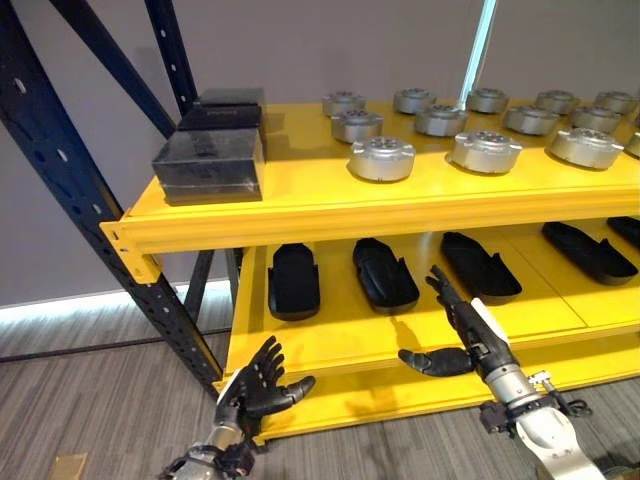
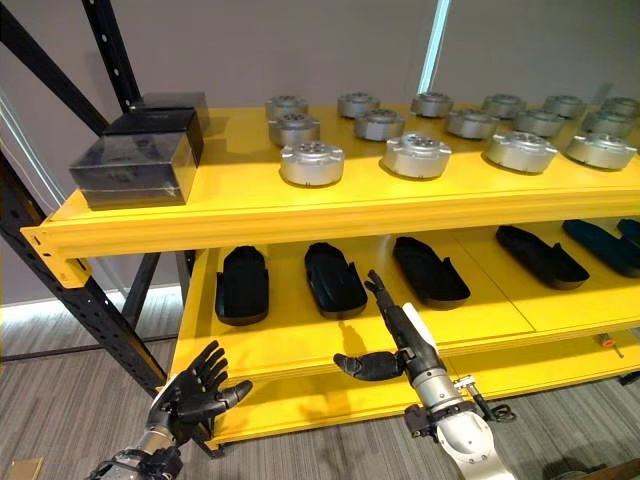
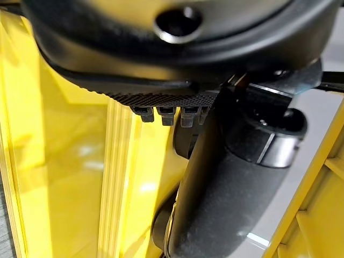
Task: Move parts from the plastic box to the shelf.
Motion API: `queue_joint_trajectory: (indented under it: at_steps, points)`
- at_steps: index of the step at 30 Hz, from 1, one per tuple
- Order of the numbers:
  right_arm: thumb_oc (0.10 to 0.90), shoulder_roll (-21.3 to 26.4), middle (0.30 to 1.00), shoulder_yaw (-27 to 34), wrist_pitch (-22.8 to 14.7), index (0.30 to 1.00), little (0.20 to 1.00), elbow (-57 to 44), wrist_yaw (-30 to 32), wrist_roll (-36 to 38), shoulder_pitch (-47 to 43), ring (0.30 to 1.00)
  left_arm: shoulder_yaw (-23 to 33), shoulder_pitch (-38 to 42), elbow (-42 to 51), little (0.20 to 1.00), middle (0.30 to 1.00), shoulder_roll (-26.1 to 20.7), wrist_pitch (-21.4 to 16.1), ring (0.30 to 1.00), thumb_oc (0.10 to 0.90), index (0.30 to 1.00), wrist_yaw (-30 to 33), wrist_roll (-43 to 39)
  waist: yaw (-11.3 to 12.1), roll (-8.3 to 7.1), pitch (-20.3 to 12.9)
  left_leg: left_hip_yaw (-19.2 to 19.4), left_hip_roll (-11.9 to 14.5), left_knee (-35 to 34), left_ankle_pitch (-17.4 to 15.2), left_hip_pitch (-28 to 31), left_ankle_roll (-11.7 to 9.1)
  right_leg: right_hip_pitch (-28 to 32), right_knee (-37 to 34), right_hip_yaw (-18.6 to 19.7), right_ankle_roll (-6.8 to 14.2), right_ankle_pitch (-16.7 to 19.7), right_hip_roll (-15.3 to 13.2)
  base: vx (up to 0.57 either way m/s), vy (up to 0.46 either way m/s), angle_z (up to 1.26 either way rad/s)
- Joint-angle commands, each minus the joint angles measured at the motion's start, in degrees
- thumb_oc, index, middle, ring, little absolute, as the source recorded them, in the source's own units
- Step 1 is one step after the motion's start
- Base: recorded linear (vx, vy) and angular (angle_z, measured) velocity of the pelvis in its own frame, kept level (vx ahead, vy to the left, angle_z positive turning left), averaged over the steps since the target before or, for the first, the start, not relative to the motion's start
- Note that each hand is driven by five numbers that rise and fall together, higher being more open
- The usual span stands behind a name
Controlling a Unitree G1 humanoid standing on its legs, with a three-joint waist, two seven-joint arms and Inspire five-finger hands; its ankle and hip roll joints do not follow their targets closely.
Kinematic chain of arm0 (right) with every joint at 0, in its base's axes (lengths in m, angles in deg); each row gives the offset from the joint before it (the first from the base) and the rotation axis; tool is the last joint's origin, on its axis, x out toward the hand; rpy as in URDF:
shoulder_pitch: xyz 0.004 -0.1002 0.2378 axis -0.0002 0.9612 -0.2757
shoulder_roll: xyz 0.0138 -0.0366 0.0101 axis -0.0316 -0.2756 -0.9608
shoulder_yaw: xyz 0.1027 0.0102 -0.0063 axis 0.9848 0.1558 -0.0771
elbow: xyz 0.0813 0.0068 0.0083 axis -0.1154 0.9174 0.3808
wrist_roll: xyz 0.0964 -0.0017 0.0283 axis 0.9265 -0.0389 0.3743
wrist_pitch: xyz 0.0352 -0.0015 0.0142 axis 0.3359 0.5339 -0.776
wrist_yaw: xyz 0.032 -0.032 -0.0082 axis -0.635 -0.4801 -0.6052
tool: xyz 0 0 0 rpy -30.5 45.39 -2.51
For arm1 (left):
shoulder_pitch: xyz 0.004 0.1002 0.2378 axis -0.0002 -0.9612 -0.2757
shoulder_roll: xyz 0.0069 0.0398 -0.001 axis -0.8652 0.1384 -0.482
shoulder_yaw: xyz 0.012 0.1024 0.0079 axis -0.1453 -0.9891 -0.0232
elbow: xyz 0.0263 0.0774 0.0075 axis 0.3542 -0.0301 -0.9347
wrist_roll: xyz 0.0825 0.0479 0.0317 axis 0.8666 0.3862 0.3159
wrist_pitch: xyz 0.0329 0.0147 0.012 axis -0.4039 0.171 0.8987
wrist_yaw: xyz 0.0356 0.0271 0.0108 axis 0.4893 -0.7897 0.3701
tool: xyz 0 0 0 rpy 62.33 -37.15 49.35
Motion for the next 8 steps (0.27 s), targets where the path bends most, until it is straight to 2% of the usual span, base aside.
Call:
queue_joint_trajectory:
  at_steps: [1,8]
  points:
    - [0.9,0.33,1.0,0.57,-4.61,1.0,1.0,-3.0,0.2,3.61,-7.89,1.0,2.58,4.17,3.3,1.0,1.0,-0.28,-6.04,1.0,0.9,1.0,-0.41,-1.72,-0.86,-1.78,-1.68,-1.89,0.2,3.41,-0.66,-3.07,1.51,0.58,3.74,-0.56,2.02,-4.08,-1.95,-0.03,0.012,-0.06]
    - [0.9,0.33,1.0,-1.24,-4.45,1.0,1.0,-2.56,-0.75,4.4,-8.98,1.0,2.71,4.93,2.88,1.0,1.0,0.29,-6.28,1.0,0.9,1.0,0.24,-0.67,-1.22,-2.07,-2.2,-1.51,0.62,4.14,-0.72,-2.97,1.45,0.56,3.66,0.67,1.77,-3.88,-1.71,-0.01,-0.002,-0.09]
